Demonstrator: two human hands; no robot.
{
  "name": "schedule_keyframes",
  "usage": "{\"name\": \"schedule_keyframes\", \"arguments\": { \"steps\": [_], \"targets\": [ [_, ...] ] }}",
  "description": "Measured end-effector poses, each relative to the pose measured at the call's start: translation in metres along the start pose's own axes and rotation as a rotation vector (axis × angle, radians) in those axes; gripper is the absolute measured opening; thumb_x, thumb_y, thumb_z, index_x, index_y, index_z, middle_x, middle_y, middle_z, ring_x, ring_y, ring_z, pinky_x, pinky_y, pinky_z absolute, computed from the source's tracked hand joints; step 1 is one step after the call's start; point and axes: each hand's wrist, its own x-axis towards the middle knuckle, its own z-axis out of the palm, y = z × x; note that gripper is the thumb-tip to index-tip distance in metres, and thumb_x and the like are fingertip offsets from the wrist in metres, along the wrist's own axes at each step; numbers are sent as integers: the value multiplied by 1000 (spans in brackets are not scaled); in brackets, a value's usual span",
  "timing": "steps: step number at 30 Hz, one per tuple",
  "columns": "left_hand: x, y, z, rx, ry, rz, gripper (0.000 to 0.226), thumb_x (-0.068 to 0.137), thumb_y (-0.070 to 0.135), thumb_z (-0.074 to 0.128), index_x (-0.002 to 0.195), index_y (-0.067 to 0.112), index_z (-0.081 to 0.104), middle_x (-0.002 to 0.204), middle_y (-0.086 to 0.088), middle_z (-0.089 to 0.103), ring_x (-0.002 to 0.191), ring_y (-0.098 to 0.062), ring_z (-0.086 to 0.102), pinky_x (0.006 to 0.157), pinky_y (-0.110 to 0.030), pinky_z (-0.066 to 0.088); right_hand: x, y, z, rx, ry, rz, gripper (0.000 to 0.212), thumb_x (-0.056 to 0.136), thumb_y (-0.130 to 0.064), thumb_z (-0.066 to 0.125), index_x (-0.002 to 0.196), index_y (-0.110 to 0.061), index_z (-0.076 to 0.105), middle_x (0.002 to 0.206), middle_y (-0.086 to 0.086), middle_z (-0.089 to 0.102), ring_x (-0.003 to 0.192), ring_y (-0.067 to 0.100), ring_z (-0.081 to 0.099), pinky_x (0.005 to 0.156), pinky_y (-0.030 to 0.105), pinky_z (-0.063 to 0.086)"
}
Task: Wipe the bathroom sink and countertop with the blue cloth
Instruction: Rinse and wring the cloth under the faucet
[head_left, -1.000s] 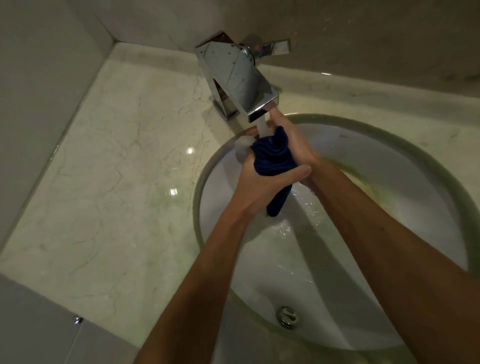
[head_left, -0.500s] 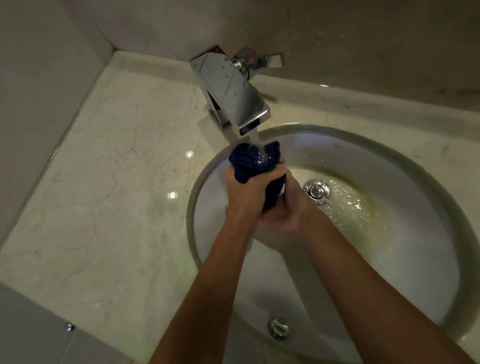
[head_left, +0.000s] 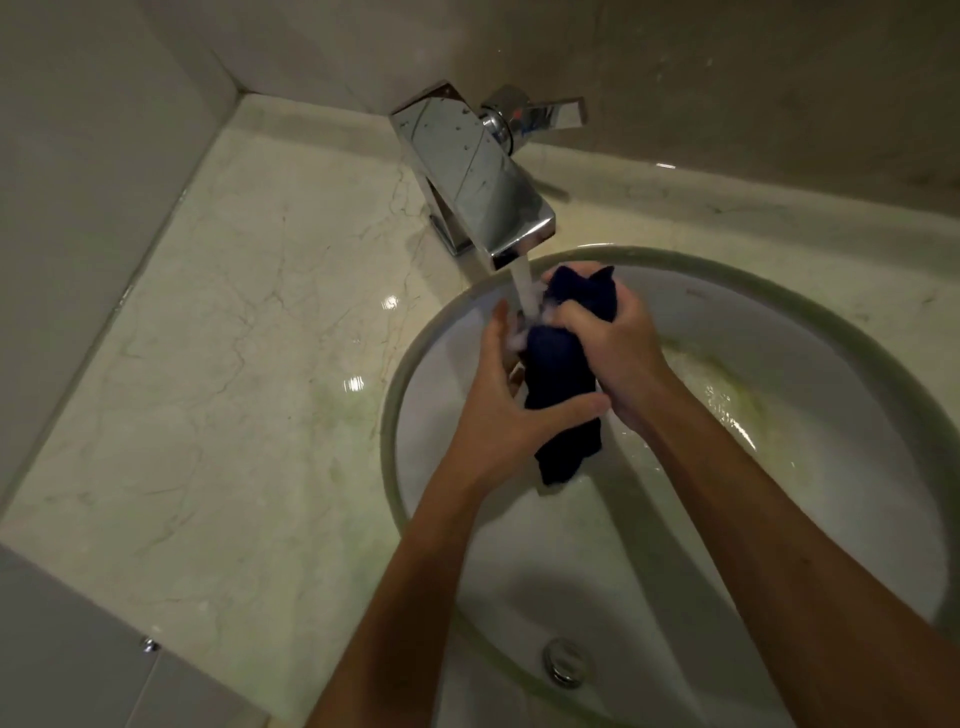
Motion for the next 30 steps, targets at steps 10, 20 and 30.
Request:
{"name": "schedule_keyframes", "arguments": {
  "steps": [10,20,30],
  "targets": [
    [36,7,8,-101,291,62,46,74,2,85,115,6,65,106,-6,74,99,-16,73,85,-31,60,-9,-22,4,-164,-253,-114,43,80,-27,63,122,-24,68,128,-5,63,122,13,58,109,39,45],
    [41,11,6,-126,258,40,46,73,-4,86,99,26,63,97,9,73,93,-3,71,86,-30,59,5,-63,2,-90,236,-283,44,93,-10,55,136,-17,62,130,-8,66,118,14,63,101,39,55],
    [32,14,7,-191,230,25,41,67,-13,83,81,24,71,80,14,76,81,-8,73,80,-34,59,11,-102,18,-113,94,-228,50,99,-1,47,146,-14,53,126,-8,61,119,5,58,106,29,51]
  ]
}}
